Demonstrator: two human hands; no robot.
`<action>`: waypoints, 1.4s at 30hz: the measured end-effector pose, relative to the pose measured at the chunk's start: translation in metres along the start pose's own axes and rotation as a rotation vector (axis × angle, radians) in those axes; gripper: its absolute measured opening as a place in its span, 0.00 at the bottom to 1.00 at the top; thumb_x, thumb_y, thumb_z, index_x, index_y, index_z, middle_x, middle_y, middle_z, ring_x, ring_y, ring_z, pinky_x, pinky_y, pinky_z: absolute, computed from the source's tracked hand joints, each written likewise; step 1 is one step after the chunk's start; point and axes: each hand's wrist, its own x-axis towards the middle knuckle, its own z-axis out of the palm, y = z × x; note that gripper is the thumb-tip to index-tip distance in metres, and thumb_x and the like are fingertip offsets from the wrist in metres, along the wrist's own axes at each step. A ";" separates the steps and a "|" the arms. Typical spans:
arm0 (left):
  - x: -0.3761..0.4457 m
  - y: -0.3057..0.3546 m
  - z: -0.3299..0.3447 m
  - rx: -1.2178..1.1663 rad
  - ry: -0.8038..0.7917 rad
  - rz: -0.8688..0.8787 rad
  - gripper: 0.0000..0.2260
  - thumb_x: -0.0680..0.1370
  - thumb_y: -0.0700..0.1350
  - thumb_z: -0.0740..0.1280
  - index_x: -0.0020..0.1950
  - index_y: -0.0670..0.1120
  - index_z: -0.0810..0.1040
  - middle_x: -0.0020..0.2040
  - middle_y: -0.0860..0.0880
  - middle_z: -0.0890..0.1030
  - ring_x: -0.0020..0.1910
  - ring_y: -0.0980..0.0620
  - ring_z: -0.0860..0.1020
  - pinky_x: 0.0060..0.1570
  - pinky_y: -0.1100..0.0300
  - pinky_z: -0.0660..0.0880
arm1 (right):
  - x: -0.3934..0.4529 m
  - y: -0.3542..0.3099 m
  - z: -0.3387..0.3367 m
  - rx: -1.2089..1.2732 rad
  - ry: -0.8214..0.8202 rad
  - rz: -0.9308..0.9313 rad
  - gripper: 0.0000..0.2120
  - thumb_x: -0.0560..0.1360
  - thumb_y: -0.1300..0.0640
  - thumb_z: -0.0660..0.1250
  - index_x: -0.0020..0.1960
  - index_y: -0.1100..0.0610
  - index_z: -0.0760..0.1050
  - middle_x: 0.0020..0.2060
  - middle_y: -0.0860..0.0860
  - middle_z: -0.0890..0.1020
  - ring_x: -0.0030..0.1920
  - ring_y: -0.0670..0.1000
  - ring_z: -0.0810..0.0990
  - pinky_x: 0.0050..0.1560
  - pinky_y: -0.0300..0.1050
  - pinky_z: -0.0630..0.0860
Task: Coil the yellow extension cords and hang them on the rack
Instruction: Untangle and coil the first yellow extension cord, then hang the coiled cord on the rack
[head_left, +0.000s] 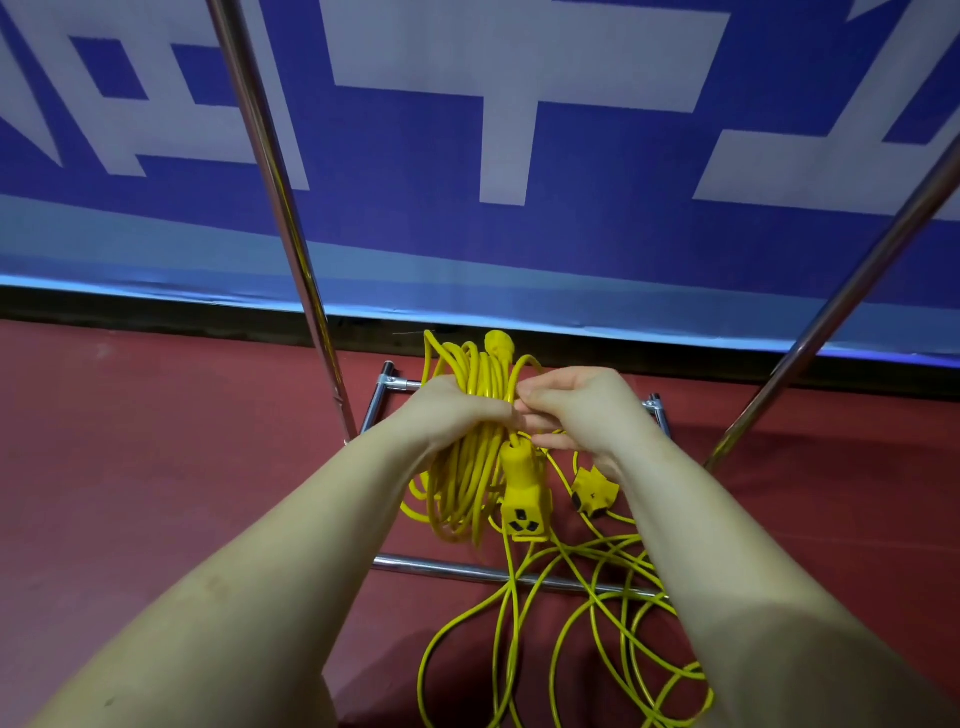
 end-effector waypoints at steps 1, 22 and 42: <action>0.000 0.000 0.000 0.014 0.003 0.005 0.05 0.67 0.37 0.74 0.38 0.44 0.80 0.34 0.46 0.82 0.34 0.49 0.81 0.40 0.58 0.80 | 0.000 -0.001 -0.003 -0.188 0.062 -0.083 0.04 0.75 0.60 0.67 0.47 0.58 0.80 0.35 0.49 0.81 0.32 0.43 0.80 0.38 0.42 0.79; -0.035 0.024 -0.017 0.187 -0.443 0.215 0.22 0.57 0.43 0.76 0.49 0.41 0.79 0.44 0.45 0.83 0.44 0.47 0.82 0.47 0.52 0.79 | -0.002 -0.028 -0.051 -0.343 -0.357 -0.140 0.24 0.71 0.36 0.56 0.38 0.55 0.78 0.26 0.46 0.80 0.26 0.42 0.76 0.32 0.36 0.70; -0.076 0.199 -0.104 0.226 -0.515 0.249 0.18 0.58 0.40 0.72 0.46 0.39 0.76 0.36 0.45 0.82 0.36 0.49 0.81 0.48 0.50 0.78 | -0.066 -0.162 -0.047 -0.095 -0.596 -0.488 0.18 0.63 0.65 0.68 0.53 0.59 0.74 0.37 0.51 0.83 0.40 0.50 0.84 0.40 0.42 0.80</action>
